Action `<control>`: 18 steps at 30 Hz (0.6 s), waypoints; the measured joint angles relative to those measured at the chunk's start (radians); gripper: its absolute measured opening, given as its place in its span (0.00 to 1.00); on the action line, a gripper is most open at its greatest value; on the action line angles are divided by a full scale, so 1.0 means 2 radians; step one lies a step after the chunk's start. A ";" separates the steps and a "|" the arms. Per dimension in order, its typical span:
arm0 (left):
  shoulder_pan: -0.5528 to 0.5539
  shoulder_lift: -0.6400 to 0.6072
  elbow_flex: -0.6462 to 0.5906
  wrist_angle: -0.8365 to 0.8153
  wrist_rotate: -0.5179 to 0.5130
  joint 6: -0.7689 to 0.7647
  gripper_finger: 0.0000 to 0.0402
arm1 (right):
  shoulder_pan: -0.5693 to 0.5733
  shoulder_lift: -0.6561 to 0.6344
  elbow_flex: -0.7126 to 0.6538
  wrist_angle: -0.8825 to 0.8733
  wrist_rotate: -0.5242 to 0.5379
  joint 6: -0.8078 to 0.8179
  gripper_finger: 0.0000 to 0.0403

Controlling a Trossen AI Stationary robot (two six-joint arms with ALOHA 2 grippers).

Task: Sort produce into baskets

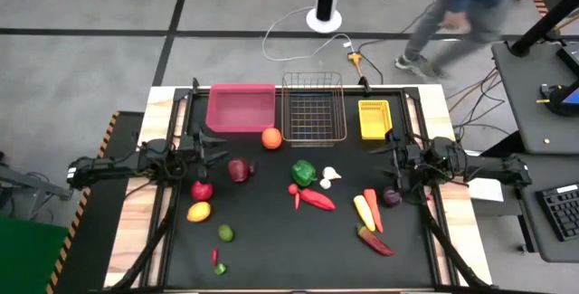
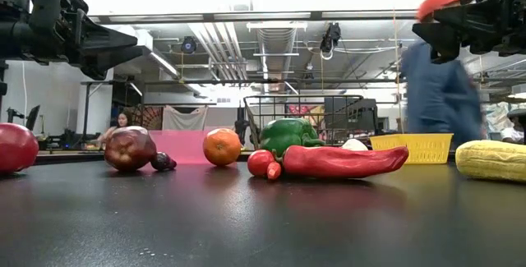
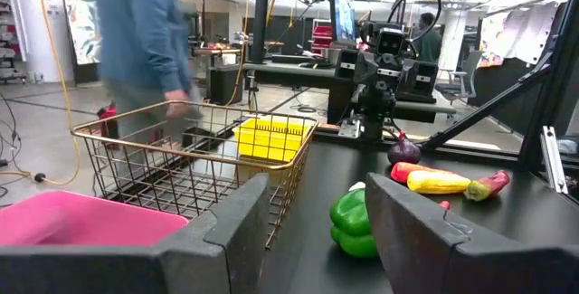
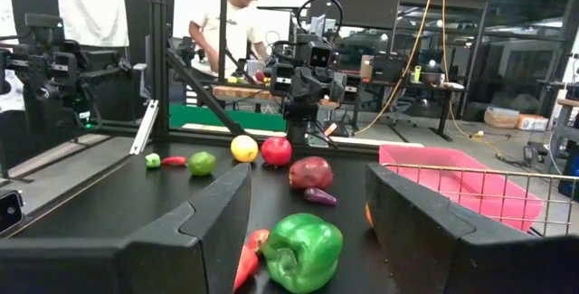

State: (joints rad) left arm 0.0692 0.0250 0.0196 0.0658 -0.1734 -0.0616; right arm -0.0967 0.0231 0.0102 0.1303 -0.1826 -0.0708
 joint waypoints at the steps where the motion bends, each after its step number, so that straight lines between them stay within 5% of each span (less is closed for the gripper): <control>1: 0.000 0.000 0.000 0.000 0.000 0.000 0.42 | 0.000 0.000 0.000 0.000 0.000 0.000 0.52; 18: 0.000 0.000 0.000 0.000 0.000 0.000 0.42 | 0.000 0.000 0.000 0.000 0.000 0.000 0.52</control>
State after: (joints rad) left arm 0.0690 0.0246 0.0196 0.0660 -0.1738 -0.0618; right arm -0.0967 0.0228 0.0103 0.1302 -0.1829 -0.0708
